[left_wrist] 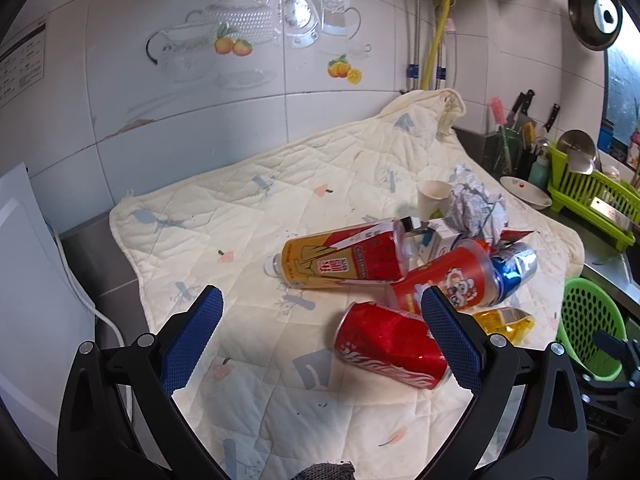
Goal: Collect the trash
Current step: 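Lower the right tool onto the yellow snack bag and close it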
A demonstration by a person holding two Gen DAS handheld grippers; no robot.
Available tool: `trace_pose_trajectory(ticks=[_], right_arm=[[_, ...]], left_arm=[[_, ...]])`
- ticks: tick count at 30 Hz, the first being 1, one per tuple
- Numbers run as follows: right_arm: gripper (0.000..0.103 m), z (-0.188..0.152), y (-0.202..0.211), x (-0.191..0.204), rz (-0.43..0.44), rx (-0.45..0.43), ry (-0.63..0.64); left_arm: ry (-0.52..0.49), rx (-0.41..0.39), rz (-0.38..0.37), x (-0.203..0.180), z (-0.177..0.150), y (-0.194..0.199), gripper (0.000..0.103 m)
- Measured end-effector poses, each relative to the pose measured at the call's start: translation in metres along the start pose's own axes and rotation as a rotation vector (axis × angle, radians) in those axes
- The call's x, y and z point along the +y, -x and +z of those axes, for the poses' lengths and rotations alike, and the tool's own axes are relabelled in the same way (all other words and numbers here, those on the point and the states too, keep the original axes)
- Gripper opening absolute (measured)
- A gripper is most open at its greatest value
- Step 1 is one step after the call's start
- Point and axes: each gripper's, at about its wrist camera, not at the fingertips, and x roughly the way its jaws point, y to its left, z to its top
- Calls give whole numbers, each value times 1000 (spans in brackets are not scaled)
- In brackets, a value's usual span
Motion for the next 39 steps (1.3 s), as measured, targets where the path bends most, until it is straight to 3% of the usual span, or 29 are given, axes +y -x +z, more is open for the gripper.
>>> trace_pose_trajectory(ticks=[5,11,19,22,29,36,39], right_arm=[[96,9,-31,5,68,46,-45],[95,18,-68,-2,71,97,-133],[77,21,-104,-9,135,163,-236],[67,22,-106,-9,148,148,-238],[57,19,-98,-14,195,116,-253],[52,11,-79,-28,231,79,-269],[52,6,-63,-32,224,49,-246]], left_arm=[[7,16,16,5,-2,-7,98],[16,39,27,13,-4,-14,98],[48,122,25,17,-12,-30,98],[82,169,9,17,-14,-38,98],[196,293,-41,12,-17,-60,98],[339,399,-110,1,-18,-80,98],[380,426,-104,-6,-18,-88,98]])
